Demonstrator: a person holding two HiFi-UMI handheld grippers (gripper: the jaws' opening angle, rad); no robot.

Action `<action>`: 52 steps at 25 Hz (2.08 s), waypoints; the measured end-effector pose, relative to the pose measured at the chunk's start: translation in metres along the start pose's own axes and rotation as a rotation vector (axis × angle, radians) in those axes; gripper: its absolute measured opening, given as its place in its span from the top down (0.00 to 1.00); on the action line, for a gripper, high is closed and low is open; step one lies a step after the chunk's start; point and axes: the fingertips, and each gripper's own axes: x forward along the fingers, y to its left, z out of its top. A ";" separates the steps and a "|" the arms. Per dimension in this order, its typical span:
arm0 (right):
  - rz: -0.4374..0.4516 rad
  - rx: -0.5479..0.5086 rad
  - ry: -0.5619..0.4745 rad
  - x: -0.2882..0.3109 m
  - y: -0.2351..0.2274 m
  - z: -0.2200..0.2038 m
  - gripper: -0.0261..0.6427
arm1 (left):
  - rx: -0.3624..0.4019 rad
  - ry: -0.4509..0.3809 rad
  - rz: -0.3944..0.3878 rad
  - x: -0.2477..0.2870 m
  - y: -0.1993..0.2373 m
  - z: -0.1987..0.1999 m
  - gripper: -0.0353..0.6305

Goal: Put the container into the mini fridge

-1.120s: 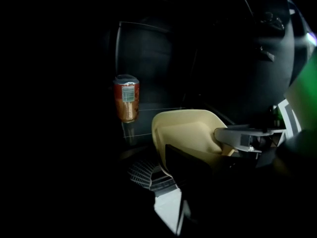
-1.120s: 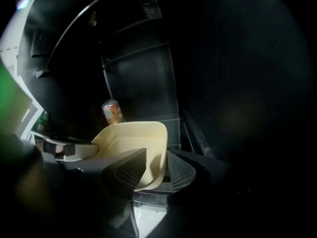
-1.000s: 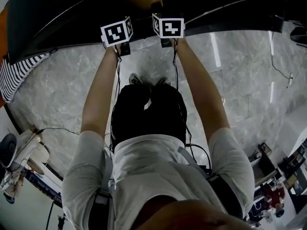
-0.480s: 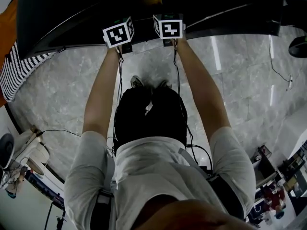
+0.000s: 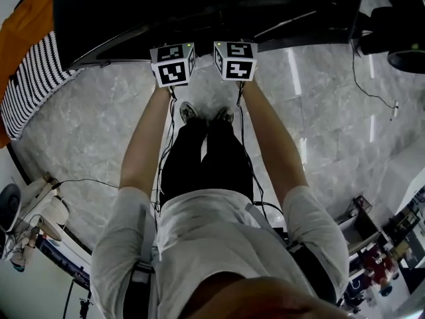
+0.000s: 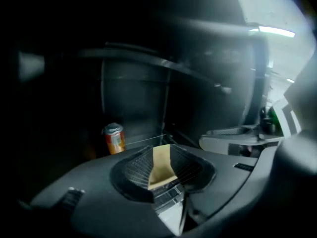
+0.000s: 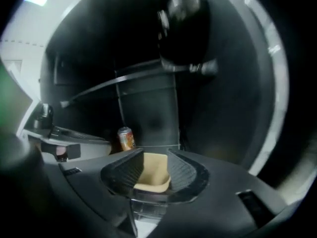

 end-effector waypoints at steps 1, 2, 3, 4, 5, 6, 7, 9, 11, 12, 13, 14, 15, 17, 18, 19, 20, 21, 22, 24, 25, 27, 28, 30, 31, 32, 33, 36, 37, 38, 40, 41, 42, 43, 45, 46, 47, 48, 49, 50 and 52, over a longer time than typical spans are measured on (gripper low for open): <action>-0.016 0.006 -0.006 -0.011 0.000 0.000 0.72 | 0.029 -0.007 -0.018 -0.007 -0.009 0.000 0.79; -0.035 0.012 -0.013 -0.022 -0.001 0.000 0.80 | 0.059 -0.013 -0.029 -0.015 -0.018 0.000 0.85; -0.050 0.020 -0.019 -0.033 -0.001 0.001 0.88 | 0.086 -0.018 -0.035 -0.024 -0.024 0.002 0.92; -0.060 0.026 -0.025 -0.043 0.002 0.003 0.89 | 0.108 -0.023 -0.037 -0.034 -0.028 0.004 0.92; -0.065 0.032 -0.030 -0.054 0.007 0.007 0.89 | 0.121 -0.025 -0.040 -0.045 -0.031 0.005 0.93; -0.068 0.037 -0.034 -0.066 0.012 0.011 0.90 | 0.121 -0.026 -0.044 -0.057 -0.033 0.006 0.93; -0.069 0.043 -0.038 -0.078 0.019 0.017 0.90 | 0.110 -0.026 -0.051 -0.070 -0.035 0.008 0.93; -0.063 0.047 -0.048 -0.103 0.032 0.031 0.90 | 0.076 -0.023 -0.061 -0.095 -0.039 0.013 0.93; -0.055 0.034 -0.063 -0.127 0.046 0.046 0.90 | 0.052 -0.031 -0.057 -0.118 -0.043 0.019 0.93; -0.050 0.020 -0.071 -0.138 0.053 0.052 0.90 | 0.038 -0.042 -0.057 -0.128 -0.044 0.023 0.93; -0.043 0.001 -0.076 -0.148 0.059 0.057 0.90 | 0.021 -0.055 -0.064 -0.138 -0.046 0.027 0.93; -0.032 -0.019 -0.080 -0.157 0.065 0.061 0.91 | 0.006 -0.065 -0.075 -0.148 -0.049 0.030 0.93; -0.020 -0.038 -0.083 -0.165 0.070 0.063 0.91 | -0.004 -0.073 -0.085 -0.159 -0.052 0.033 0.93; -0.008 -0.060 -0.093 -0.180 0.077 0.066 0.91 | -0.002 -0.091 -0.092 -0.181 -0.058 0.039 0.93; -0.010 -0.062 -0.102 -0.187 0.078 0.070 0.91 | 0.004 -0.104 -0.094 -0.189 -0.061 0.043 0.93; -0.015 -0.061 -0.113 -0.194 0.078 0.074 0.91 | 0.013 -0.118 -0.098 -0.197 -0.065 0.048 0.93; -0.021 -0.063 -0.124 -0.202 0.078 0.079 0.91 | 0.024 -0.131 -0.103 -0.204 -0.069 0.052 0.93; -0.023 -0.068 -0.133 -0.211 0.078 0.084 0.91 | 0.040 -0.143 -0.106 -0.211 -0.073 0.055 0.93; -0.021 -0.074 -0.141 -0.220 0.080 0.088 0.91 | 0.063 -0.153 -0.105 -0.218 -0.078 0.058 0.93; 0.004 -0.088 -0.159 -0.240 0.086 0.097 0.91 | 0.109 -0.171 -0.093 -0.236 -0.088 0.066 0.93; 0.026 -0.103 -0.174 -0.250 0.090 0.102 0.91 | 0.124 -0.186 -0.085 -0.246 -0.094 0.072 0.93; 0.073 -0.167 -0.209 -0.272 0.099 0.114 0.91 | 0.131 -0.225 -0.067 -0.268 -0.108 0.085 0.93; 0.092 -0.206 -0.226 -0.283 0.102 0.118 0.91 | 0.130 -0.241 -0.053 -0.278 -0.116 0.089 0.93; 0.128 -0.246 -0.255 -0.309 0.104 0.120 0.91 | 0.128 -0.262 -0.018 -0.299 -0.132 0.090 0.93; 0.148 -0.248 -0.264 -0.323 0.103 0.120 0.91 | 0.127 -0.265 -0.003 -0.308 -0.141 0.088 0.93; 0.168 -0.253 -0.271 -0.338 0.104 0.119 0.91 | 0.123 -0.264 0.006 -0.317 -0.150 0.086 0.93; 0.188 -0.273 -0.280 -0.352 0.104 0.121 0.91 | 0.118 -0.263 0.009 -0.326 -0.159 0.084 0.93; 0.229 -0.356 -0.338 -0.400 0.105 0.129 0.91 | 0.099 -0.281 0.023 -0.356 -0.183 0.084 0.93; 0.234 -0.355 -0.357 -0.417 0.102 0.131 0.91 | 0.093 -0.291 0.038 -0.367 -0.190 0.083 0.93; 0.239 -0.337 -0.376 -0.434 0.098 0.133 0.91 | 0.088 -0.303 0.056 -0.380 -0.197 0.083 0.93; 0.243 -0.285 -0.411 -0.463 0.089 0.137 0.91 | 0.083 -0.329 0.078 -0.402 -0.214 0.084 0.93; 0.243 -0.266 -0.426 -0.476 0.085 0.139 0.91 | 0.085 -0.343 0.079 -0.411 -0.225 0.085 0.93; 0.242 -0.257 -0.439 -0.488 0.082 0.141 0.91 | 0.091 -0.356 0.077 -0.420 -0.236 0.086 0.93; 0.242 -0.255 -0.451 -0.498 0.080 0.142 0.91 | 0.096 -0.368 0.074 -0.427 -0.247 0.088 0.93; 0.247 -0.262 -0.473 -0.516 0.079 0.143 0.91 | 0.093 -0.385 0.069 -0.439 -0.266 0.092 0.93; 0.250 -0.267 -0.482 -0.523 0.078 0.143 0.91 | 0.084 -0.389 0.066 -0.443 -0.274 0.093 0.93; 0.253 -0.273 -0.489 -0.530 0.077 0.142 0.91 | 0.075 -0.391 0.063 -0.447 -0.280 0.093 0.93; 0.256 -0.279 -0.491 -0.535 0.076 0.141 0.91 | 0.069 -0.393 0.063 -0.451 -0.285 0.093 0.93; 0.259 -0.283 -0.490 -0.539 0.076 0.140 0.91 | 0.067 -0.394 0.064 -0.454 -0.289 0.092 0.93; 0.264 -0.287 -0.487 -0.541 0.077 0.139 0.91 | 0.070 -0.393 0.067 -0.457 -0.291 0.091 0.93; 0.277 -0.301 -0.487 -0.545 0.079 0.136 0.91 | 0.089 -0.386 0.073 -0.459 -0.293 0.088 0.93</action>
